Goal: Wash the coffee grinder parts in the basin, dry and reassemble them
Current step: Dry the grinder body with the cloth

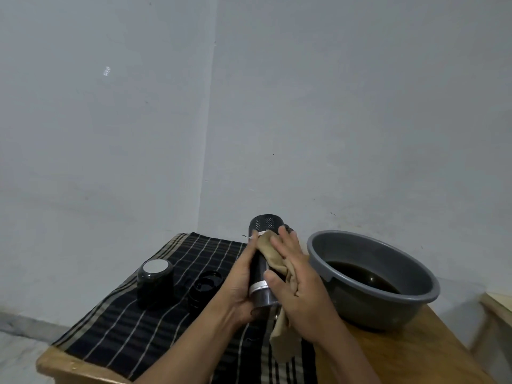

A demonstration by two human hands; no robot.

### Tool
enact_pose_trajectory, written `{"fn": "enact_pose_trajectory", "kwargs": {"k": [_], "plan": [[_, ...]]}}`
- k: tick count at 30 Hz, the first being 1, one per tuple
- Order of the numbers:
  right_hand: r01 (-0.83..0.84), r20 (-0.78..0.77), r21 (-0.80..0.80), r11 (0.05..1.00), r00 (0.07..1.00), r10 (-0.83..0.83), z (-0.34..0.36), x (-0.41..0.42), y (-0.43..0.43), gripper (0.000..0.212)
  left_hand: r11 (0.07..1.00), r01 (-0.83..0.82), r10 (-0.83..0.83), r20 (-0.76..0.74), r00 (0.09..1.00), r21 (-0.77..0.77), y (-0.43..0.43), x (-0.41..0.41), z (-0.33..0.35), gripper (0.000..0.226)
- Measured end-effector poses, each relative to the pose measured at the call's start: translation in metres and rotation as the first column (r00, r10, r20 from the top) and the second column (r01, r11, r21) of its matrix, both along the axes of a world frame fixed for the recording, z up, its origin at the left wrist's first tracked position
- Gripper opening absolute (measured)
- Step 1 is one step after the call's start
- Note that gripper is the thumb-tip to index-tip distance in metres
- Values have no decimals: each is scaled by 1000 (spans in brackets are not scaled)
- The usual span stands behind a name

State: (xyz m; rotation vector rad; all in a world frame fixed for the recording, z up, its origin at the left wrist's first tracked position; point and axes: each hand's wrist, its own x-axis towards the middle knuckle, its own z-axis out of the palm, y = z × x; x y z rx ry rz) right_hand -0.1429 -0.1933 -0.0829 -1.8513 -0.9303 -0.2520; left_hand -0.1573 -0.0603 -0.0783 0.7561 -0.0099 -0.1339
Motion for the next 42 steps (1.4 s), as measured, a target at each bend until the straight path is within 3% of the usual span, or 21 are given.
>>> {"fn": "enact_pose_trajectory", "kwargs": {"k": [3, 6, 8, 9, 13, 17, 22, 24, 26, 28, 30, 33, 35, 37, 39, 42], "plan": [[74, 21, -26, 997, 997, -73, -3, 3, -4, 47, 986, -102, 106, -20, 994, 130, 1, 3, 4, 83], [67, -27, 173, 983, 998, -63, 7, -6, -1, 39, 968, -171, 176, -11, 984, 185, -4, 0, 7, 74], [188, -91, 350, 918, 982, -167, 23, 2, 2, 40, 944, -184, 187, 17, 982, 273, -9, -2, 5, 71], [250, -105, 358, 900, 968, -228, 33, 7, 3, 41, 933, -178, 184, 13, 983, 313, -12, -3, 4, 72], [156, -74, 97, 983, 986, -149, 43, 20, 17, 33, 886, -200, 203, 38, 979, 419, -20, -3, 5, 65], [109, 85, 2, 994, 990, -109, 11, 3, 23, 38, 835, -319, 317, 82, 945, 448, -10, 1, 4, 54], [18, 227, -75, 997, 974, 0, -21, -10, 9, 34, 831, -375, 397, 35, 917, 411, 3, 10, -9, 76], [-25, 114, -42, 999, 993, 30, -20, -12, 2, 33, 889, -290, 323, -38, 946, 354, 2, 14, -13, 83], [40, -151, 233, 972, 989, -4, -6, -13, -2, 34, 950, -188, 220, -111, 969, 249, -3, 13, -11, 86], [240, -359, 520, 820, 932, -46, 15, -7, -6, 35, 961, -165, 185, -71, 980, 223, -5, 14, -13, 80], [394, -451, 596, 700, 885, -114, 36, 3, -15, 35, 893, -249, 244, 62, 968, 376, -2, 13, -19, 67], [419, -381, 601, 680, 899, -217, 63, 19, -28, 32, 584, -446, 222, 395, 891, 678, 8, 12, -28, 77], [402, -344, 603, 689, 910, -230, 75, 26, -29, 25, 397, -541, 102, 550, 829, 742, 11, 11, -30, 81], [377, -298, 579, 723, 923, -243, 79, 30, -24, 15, 289, -598, 17, 620, 784, 748, 9, 12, -29, 85], [348, -224, 463, 816, 936, -272, 73, 26, -17, 7, 194, -651, -27, 667, 744, 734, 5, 10, -26, 88], [196, -37, 202, 959, 981, -193, 55, 15, -27, 28, 133, -663, -31, 671, 741, 737, 10, 12, -21, 87]]}}
